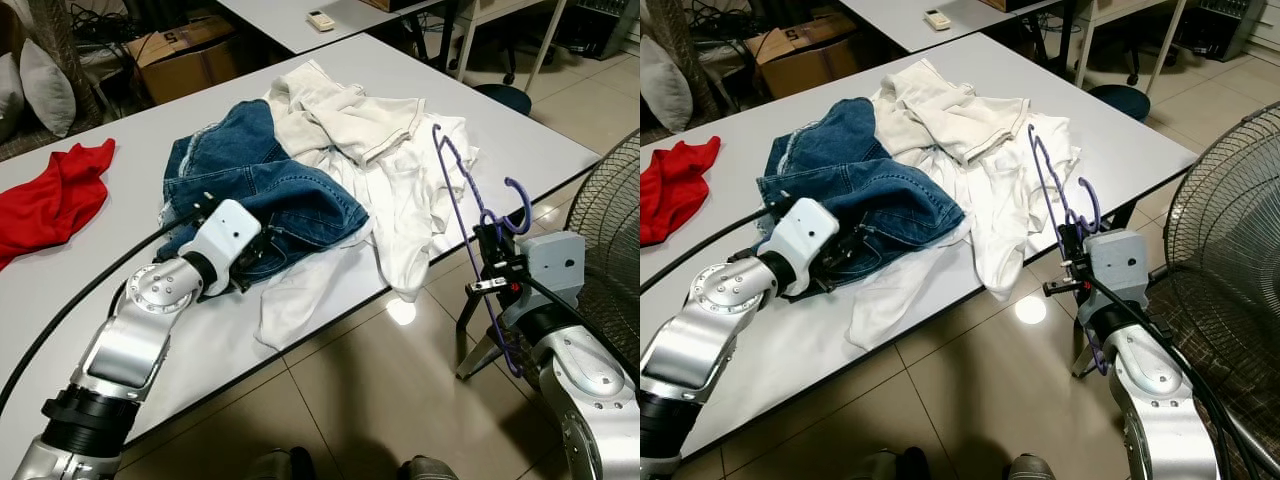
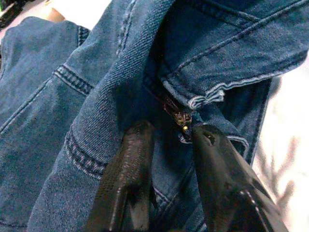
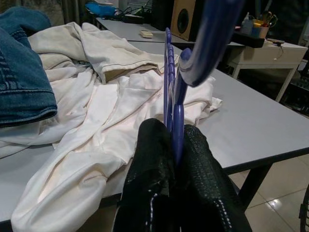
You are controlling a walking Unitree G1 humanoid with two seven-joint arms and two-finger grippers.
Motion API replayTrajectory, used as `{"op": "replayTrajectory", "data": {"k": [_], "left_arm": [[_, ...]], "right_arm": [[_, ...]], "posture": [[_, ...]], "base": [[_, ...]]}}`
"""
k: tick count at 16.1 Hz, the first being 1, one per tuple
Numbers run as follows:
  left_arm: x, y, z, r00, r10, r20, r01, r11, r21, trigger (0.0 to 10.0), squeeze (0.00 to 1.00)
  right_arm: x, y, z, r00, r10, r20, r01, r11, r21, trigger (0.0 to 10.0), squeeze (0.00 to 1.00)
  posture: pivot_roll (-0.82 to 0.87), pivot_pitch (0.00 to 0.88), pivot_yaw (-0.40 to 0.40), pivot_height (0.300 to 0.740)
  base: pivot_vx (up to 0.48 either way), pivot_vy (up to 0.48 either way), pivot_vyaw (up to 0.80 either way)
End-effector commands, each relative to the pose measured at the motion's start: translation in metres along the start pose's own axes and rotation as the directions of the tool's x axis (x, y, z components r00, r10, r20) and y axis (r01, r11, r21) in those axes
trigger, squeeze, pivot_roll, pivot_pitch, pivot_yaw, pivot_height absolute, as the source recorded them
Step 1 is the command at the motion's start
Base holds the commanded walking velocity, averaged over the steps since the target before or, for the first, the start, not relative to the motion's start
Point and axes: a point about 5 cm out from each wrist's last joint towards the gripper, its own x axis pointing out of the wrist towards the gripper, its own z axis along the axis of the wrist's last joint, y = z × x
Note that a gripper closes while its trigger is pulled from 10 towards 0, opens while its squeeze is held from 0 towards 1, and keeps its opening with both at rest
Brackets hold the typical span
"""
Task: Hang hanger
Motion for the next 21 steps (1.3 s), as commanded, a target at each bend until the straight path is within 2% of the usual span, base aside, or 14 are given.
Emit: {"op": "replayTrajectory", "data": {"k": [1,4,8,9,12,13,15,16,17,18,20,21], "left_arm": [[0.001,0.000,0.000,1.000,0.014,0.002,-0.014,1.000,-0.021,10.0,0.00],[0.011,-0.009,0.007,0.999,0.019,0.043,-0.013,0.992,-0.127,10.0,0.00],[0.021,-0.010,0.002,0.997,0.071,0.000,-0.070,0.986,-0.150,10.0,0.00],[0.021,-0.009,0.001,0.997,0.075,-0.004,-0.075,0.991,-0.114,0.6,0.00],[0.021,-0.007,0.004,0.997,0.077,0.017,-0.075,0.990,-0.116,0.0,0.00],[0.022,-0.005,0.009,0.997,0.069,0.044,-0.062,0.988,-0.144,0.0,0.00],[0.024,0.005,0.027,0.993,0.063,0.096,-0.047,0.986,-0.159,0.0,0.00],[0.024,0.009,0.030,0.992,0.068,0.105,-0.051,0.986,-0.156,0.0,0.00],[0.024,0.020,0.042,0.987,0.086,0.134,-0.065,0.986,-0.154,0.0,0.00],[0.023,0.039,0.055,0.978,0.130,0.165,-0.108,0.985,-0.138,0.0,0.00],[0.018,0.067,0.070,0.958,0.208,0.196,-0.188,0.975,-0.117,0.0,0.00],[0.016,0.073,0.072,0.954,0.226,0.198,-0.207,0.972,-0.112,0.0,0.00]], "right_arm": [[-0.001,-0.002,0.004,1.000,-0.011,0.017,0.011,1.000,-0.007,10.0,0.00],[0.000,-0.002,0.004,1.000,-0.011,0.018,0.012,1.000,-0.006,10.0,0.00],[-0.001,-0.002,0.004,1.000,-0.016,0.018,0.016,1.000,-0.008,10.0,0.00],[-0.002,-0.002,0.004,1.000,-0.019,0.017,0.019,1.000,-0.008,10.0,0.00],[-0.003,-0.001,0.004,1.000,-0.003,0.016,0.003,1.000,0.000,10.0,0.00],[-0.004,0.004,0.007,0.997,0.067,0.032,-0.067,0.998,0.018,10.0,0.00],[-0.016,0.014,0.019,0.946,0.319,0.064,-0.324,0.941,0.098,10.0,0.00],[-0.020,0.015,0.020,0.931,0.358,0.066,-0.364,0.925,0.111,10.0,0.00],[-0.032,0.015,0.023,0.885,0.462,0.059,-0.466,0.875,0.132,10.0,0.00],[-0.045,0.014,0.023,0.835,0.549,0.037,-0.547,0.821,0.164,10.0,0.00],[-0.053,0.005,0.022,0.804,0.595,0.007,-0.586,0.790,0.179,10.0,0.00],[-0.054,0.004,0.023,0.797,0.604,0.007,-0.594,0.782,0.191,10.0,0.00]], "posture": [[-0.21,0.095,0.145,0.740],[-0.21,0.100,0.147,0.740],[-0.22,0.105,0.155,0.740],[-0.22,0.105,0.158,0.740],[-0.22,0.104,0.158,0.740],[-0.21,0.102,0.159,0.740],[-0.21,0.097,0.160,0.740],[-0.21,0.097,0.160,0.740],[-0.21,0.094,0.162,0.740],[-0.21,0.092,0.163,0.740],[-0.21,0.090,0.163,0.740],[-0.21,0.088,0.163,0.740]], "base": [[0.000,0.000,0.00],[0.000,0.000,0.00],[0.000,0.000,0.00],[0.000,0.000,0.00],[0.000,0.000,0.00],[0.000,0.000,0.00],[0.000,0.000,0.00],[0.000,0.000,0.00],[0.000,0.000,0.00],[0.000,0.000,0.00],[0.000,0.000,0.00],[0.000,0.000,0.00]]}}
